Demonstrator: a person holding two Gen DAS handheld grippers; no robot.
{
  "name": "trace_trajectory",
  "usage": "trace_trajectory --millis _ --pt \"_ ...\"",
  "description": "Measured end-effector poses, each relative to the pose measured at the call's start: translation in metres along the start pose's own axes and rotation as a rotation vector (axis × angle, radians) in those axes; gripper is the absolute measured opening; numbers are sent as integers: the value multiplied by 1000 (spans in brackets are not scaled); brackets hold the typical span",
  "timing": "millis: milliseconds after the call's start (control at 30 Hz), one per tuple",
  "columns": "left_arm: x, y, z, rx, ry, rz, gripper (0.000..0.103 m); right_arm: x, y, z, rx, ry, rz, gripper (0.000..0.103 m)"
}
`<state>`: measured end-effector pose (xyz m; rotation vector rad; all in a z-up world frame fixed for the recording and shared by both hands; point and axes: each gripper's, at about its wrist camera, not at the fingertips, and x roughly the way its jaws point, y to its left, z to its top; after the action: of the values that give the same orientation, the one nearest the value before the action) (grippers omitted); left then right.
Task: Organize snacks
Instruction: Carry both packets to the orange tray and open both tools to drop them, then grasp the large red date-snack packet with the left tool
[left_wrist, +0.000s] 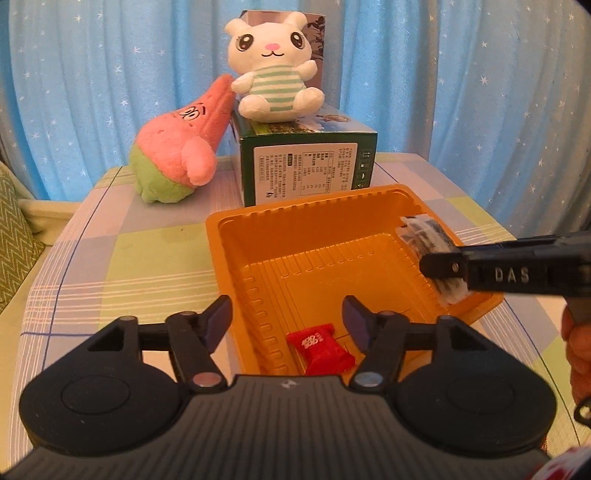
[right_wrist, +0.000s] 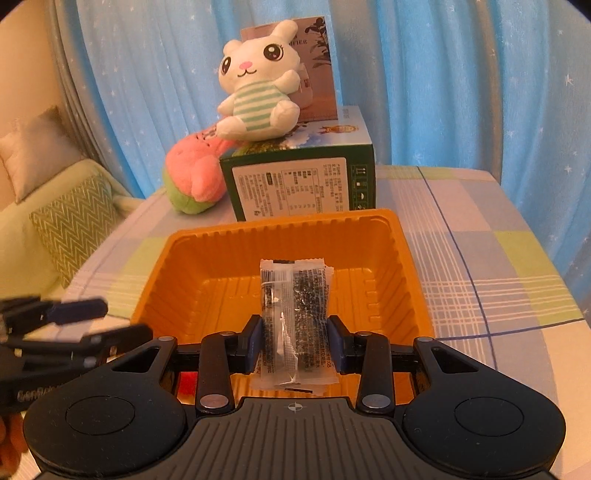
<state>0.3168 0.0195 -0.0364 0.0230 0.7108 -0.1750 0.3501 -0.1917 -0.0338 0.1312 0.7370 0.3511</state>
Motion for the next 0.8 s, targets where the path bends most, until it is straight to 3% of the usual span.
trace_trajectory --millis 100,133,167,433,800 --pt "-10 5 -7 -22 -1 3 70 2 -3 2 32 -17 11 47" --pt "-13 7 -10 -30 -2 8 72 1 -4 2 38 -28 0 62" --pt "-17 8 -13 -37 -5 12 74 -1 -4 2 43 -41 -5 70" --pt "-52 14 -36 -92 8 20 74 -39 -6 -15 77 -47 -25 70" --pt "-124 -12 -73 -82 42 -18 75 -145 20 -75 76 -53 -92 70"
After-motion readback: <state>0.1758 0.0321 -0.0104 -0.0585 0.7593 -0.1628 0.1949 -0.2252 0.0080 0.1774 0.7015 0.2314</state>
